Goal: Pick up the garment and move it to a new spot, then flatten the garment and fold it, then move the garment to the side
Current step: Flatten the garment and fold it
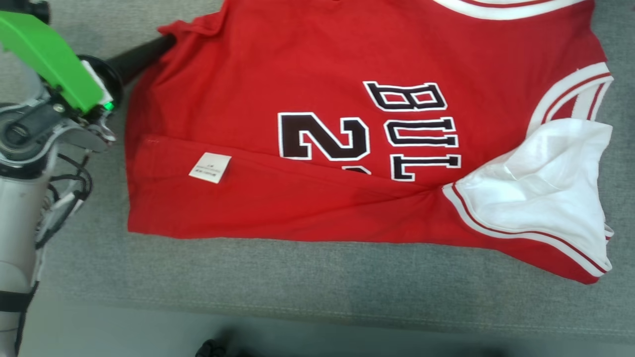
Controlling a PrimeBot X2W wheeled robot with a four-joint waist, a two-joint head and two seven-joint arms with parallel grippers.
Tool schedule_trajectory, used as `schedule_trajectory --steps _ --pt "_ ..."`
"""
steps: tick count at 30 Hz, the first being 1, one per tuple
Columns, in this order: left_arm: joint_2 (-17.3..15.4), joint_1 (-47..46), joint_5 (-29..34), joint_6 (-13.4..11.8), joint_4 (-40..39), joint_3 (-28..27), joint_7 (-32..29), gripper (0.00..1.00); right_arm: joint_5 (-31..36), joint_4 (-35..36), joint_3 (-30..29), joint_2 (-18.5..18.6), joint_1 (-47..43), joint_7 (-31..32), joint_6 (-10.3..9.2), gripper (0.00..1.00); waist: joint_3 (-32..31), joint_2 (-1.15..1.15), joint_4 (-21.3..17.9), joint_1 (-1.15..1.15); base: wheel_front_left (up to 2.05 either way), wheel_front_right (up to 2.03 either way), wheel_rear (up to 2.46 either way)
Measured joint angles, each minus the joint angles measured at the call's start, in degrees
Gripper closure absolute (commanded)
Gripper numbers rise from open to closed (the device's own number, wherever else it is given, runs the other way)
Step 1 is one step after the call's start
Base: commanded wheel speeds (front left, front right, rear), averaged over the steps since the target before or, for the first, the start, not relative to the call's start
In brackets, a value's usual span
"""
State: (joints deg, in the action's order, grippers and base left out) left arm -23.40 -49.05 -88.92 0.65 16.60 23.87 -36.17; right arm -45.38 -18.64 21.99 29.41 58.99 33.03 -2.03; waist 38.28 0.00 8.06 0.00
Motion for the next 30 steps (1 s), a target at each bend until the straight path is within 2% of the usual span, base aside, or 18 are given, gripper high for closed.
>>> schedule_trajectory --steps 4,14,21,30 --pt "1.7 0.9 0.88 1.56 0.51 1.71 0.48 1.0 -0.14 -2.27 -0.07 -0.1 -0.65 0.44 -0.1 0.0 -0.91 0.0 1.93 0.0 0.0 0.0 0.0" --pt "4.44 1.96 0.88 2.88 0.52 3.9 0.49 1.0 -0.55 -4.8 0.02 -0.64 -0.39 2.58 -0.96 0.0 -3.17 0.0 6.5 0.0 0.0 0.0 0.0" --pt "4.58 3.19 0.88 3.42 -0.24 4.17 0.49 1.0 -0.24 -5.84 0.67 -0.57 1.07 4.09 -1.51 0.0 -3.87 0.0 8.54 0.0 0.0 0.0 0.0" --pt "4.64 3.96 0.85 3.88 -1.86 3.9 0.7 1.0 0.78 -6.72 0.87 -0.09 3.15 4.58 -1.68 0.0 -2.91 0.0 8.97 0.0 0.0 0.0 0.0"
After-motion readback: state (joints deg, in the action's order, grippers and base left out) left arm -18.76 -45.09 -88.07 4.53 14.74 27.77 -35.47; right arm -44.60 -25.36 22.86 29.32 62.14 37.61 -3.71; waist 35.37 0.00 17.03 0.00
